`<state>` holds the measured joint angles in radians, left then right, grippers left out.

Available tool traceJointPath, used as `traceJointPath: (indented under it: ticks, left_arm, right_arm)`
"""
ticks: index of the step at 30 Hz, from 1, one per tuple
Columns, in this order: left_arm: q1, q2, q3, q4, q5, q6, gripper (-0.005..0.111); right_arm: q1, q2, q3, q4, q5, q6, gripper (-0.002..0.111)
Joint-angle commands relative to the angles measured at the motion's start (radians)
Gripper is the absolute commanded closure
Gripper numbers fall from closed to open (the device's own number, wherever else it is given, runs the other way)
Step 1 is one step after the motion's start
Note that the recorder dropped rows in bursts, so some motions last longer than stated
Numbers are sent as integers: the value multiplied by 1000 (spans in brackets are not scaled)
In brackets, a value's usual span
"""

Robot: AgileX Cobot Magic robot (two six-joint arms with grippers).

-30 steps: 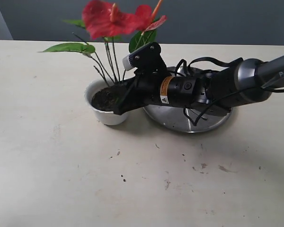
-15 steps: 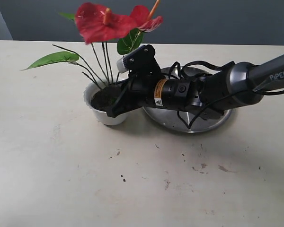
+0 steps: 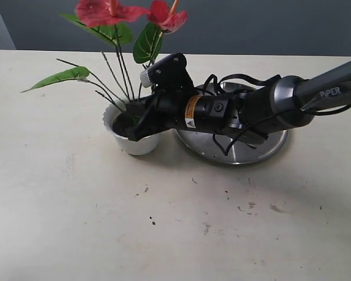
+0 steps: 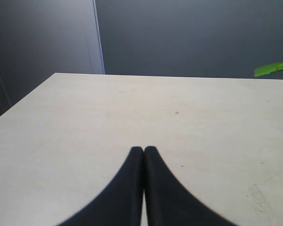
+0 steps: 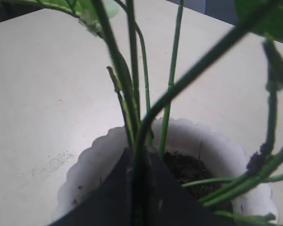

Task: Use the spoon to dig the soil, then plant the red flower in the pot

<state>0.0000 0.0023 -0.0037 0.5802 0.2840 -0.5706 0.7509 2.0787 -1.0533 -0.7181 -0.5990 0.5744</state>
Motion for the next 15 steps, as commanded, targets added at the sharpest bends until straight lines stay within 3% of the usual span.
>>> traceJointPath:
  ticks: [1, 11, 15]
  left_arm:
    - [1, -2, 4, 0, 1, -2, 106]
    - [1, -2, 4, 0, 1, -2, 106]
    - [1, -2, 4, 0, 1, -2, 106]
  right_arm:
    - [17, 61, 26, -62, 160, 30, 107]
    - [17, 61, 22, -62, 177, 30, 105]
    - [17, 61, 22, -62, 176, 30, 82]
